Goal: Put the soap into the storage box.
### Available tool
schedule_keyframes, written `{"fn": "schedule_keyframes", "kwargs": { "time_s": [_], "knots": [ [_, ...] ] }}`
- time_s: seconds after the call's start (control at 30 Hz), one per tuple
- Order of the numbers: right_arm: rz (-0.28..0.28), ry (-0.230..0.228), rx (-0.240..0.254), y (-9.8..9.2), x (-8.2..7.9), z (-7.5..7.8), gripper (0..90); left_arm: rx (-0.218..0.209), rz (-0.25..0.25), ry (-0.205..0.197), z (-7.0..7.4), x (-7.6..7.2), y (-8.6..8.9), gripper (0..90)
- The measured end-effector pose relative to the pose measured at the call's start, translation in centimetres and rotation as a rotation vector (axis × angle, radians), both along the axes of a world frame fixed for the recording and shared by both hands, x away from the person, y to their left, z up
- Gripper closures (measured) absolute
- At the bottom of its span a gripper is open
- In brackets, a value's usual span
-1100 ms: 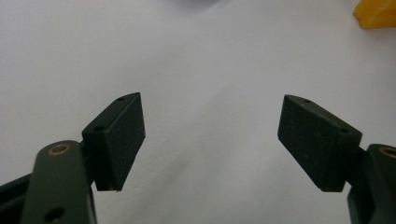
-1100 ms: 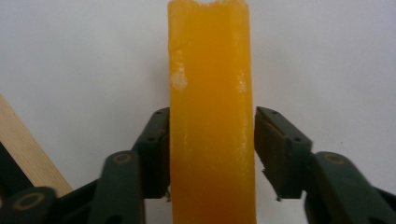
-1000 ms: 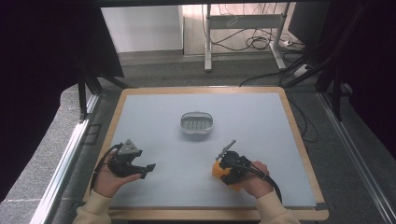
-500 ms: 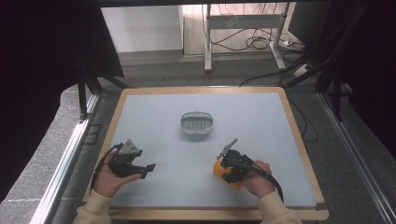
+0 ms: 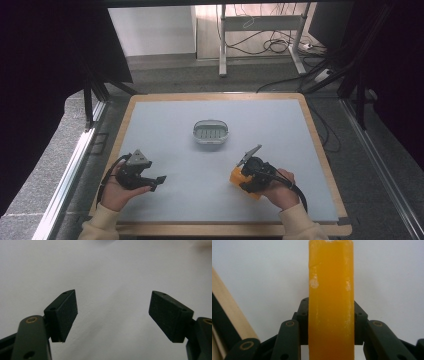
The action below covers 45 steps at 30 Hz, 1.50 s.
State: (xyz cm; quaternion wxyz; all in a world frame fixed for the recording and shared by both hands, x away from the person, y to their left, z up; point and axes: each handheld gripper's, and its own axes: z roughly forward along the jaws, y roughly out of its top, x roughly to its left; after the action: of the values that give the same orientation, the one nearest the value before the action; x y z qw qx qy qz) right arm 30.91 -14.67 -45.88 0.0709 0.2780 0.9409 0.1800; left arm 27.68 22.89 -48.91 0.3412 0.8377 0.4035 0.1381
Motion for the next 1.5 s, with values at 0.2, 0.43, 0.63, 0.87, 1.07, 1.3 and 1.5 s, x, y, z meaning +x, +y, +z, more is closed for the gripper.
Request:
{"fn": "schedule_keyframes", "kwargs": {
  "time_s": [0.2,0.43,0.63,0.87,1.07,1.3,1.5],
  "knots": [
    [-0.002,-0.011,0.022,-0.3,0.7,0.7,61.6,-0.002,-0.001,0.002,-0.1,0.1,0.1,22.9],
    [0.005,-0.01,0.027,-0.3,1.7,1.5,61.6,-0.008,-0.01,0.007,-0.1,0.1,0.1,22.9],
    [0.005,-0.019,0.035,-0.6,2.1,2.1,61.6,-0.008,-0.012,0.003,-0.1,0.1,0.3,22.9],
    [0.012,-0.042,0.039,-0.7,2.4,2.7,61.6,-0.008,-0.006,0.0,0.0,0.0,0.3,23.0],
    [0.017,-0.048,0.048,-0.8,2.9,3.0,61.6,-0.008,-0.004,0.001,0.0,0.0,0.3,23.0],
    [0.038,-0.043,0.066,-0.5,3.4,3.3,61.6,-0.008,0.0,-0.001,0.0,0.0,0.4,23.0],
    [0.035,-0.068,0.076,-0.2,4.1,3.7,61.6,-0.018,-0.004,0.001,0.1,-0.1,0.4,23.0]
  ]
}}
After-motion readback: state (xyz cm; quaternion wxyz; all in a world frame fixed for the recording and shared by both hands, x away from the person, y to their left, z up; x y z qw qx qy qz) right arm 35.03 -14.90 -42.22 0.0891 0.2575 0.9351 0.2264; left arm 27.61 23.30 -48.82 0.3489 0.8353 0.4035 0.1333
